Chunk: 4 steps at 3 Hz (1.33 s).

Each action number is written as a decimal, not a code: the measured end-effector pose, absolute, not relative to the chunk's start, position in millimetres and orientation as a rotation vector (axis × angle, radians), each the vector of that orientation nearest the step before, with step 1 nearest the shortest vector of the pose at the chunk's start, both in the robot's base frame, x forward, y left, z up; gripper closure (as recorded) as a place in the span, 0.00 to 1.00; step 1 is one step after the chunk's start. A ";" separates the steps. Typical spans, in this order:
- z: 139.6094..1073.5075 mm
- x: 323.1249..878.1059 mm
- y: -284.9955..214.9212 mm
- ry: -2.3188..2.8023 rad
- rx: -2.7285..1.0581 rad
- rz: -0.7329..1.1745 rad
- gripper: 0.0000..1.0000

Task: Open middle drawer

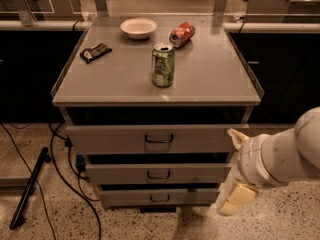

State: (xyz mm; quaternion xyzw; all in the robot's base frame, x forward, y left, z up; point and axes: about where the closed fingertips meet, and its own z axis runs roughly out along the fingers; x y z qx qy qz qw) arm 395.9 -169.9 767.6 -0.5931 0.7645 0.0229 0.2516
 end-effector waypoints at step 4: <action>647.5 480.0 -192.5 2.228 -1.538 0.023 0.00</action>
Offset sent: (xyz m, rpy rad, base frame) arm 0.0801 0.0009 -0.0783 -0.0370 -0.0865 -0.0565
